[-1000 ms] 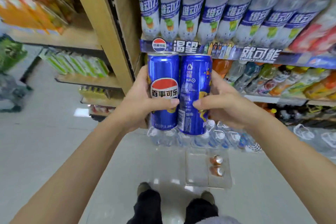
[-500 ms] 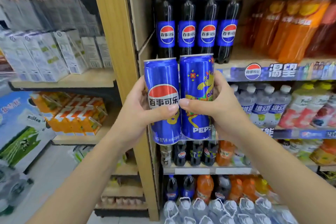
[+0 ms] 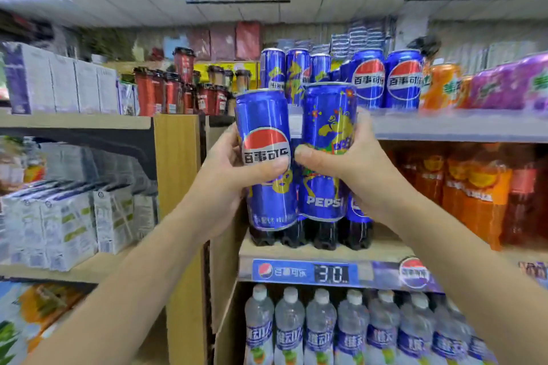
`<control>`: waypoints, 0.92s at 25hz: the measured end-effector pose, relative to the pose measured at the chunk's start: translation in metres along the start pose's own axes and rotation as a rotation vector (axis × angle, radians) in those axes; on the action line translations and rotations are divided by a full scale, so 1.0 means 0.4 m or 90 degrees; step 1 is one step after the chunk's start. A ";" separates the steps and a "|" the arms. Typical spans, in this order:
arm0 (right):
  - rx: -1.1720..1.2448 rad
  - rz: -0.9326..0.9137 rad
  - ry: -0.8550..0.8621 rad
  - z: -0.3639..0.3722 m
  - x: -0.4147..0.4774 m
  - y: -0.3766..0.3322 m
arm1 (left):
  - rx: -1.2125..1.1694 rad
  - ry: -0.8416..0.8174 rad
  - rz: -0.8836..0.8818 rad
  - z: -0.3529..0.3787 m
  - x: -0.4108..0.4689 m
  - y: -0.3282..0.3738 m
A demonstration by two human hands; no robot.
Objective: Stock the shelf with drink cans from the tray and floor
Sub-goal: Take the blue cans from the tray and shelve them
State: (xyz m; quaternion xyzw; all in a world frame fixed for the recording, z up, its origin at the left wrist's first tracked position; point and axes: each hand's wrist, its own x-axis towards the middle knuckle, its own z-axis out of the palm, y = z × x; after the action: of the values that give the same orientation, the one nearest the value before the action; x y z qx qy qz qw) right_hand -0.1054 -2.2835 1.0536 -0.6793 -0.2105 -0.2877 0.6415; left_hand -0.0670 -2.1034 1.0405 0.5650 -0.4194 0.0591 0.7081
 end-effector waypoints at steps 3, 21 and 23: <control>-0.008 -0.042 -0.003 -0.015 0.112 -0.043 | -0.004 0.010 0.002 -0.013 0.107 0.045; -0.159 -0.032 0.184 -0.009 0.509 -0.011 | 0.083 0.115 -0.122 -0.061 0.553 0.056; -0.183 -0.007 0.188 -0.020 0.519 0.005 | 0.097 0.113 -0.147 -0.064 0.573 0.033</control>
State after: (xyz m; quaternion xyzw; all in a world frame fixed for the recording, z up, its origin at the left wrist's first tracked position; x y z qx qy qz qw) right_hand 0.0498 -2.3089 1.1894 -0.7133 -0.0750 -0.4149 0.5598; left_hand 0.0860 -2.1664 1.2017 0.6539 -0.2814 0.0585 0.6999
